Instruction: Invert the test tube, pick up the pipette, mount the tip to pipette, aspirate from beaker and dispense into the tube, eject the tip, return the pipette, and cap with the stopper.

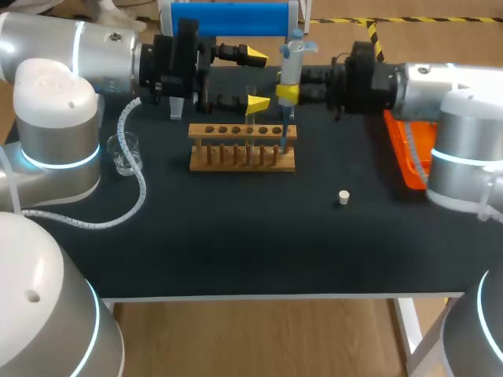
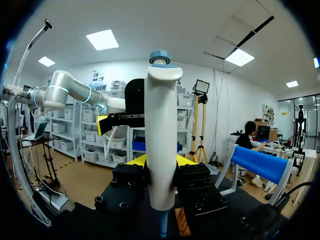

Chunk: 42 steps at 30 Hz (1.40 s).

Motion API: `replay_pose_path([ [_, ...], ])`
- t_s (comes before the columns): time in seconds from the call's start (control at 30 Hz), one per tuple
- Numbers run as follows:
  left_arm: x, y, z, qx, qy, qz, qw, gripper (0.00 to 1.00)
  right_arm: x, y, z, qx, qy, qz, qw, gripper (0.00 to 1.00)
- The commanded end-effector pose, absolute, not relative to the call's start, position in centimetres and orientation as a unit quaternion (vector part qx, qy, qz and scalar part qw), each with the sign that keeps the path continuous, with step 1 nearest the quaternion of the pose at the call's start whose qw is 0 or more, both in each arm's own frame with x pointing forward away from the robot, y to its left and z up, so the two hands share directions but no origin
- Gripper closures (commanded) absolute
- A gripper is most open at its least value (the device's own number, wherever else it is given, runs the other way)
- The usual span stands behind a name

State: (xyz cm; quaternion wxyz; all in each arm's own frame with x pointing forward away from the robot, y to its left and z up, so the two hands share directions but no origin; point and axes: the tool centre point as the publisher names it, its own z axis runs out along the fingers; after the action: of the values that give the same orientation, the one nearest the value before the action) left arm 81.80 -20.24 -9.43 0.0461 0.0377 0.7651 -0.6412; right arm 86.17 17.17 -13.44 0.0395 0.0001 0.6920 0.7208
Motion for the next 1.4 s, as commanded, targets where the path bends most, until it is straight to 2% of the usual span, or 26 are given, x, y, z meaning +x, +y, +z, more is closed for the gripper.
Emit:
replay_pose_path([
  [0.03, 81.7, -20.1, -9.5, 0.038, 0.764, -0.643, 0.047, 0.0, 87.0, 13.1, -13.5, -0.045, 0.693, 0.719, -0.006, 1.0],
  [0.27, 81.7, -20.1, -9.5, 0.038, 0.764, -0.643, 0.047, 0.0, 87.6, 9.9, -13.5, -0.068, 0.696, 0.715, -0.013, 1.0],
  [1.13, 81.7, -20.1, -9.5, 0.038, 0.764, -0.643, 0.047, 0.0, 87.6, 9.9, -13.5, -0.068, 0.696, 0.715, -0.013, 1.0],
  [1.4, 81.7, -20.1, -9.5, 0.038, 0.764, -0.643, 0.047, 0.0, 87.6, 4.9, -11.8, -0.057, 0.691, 0.721, -0.006, 1.0],
])
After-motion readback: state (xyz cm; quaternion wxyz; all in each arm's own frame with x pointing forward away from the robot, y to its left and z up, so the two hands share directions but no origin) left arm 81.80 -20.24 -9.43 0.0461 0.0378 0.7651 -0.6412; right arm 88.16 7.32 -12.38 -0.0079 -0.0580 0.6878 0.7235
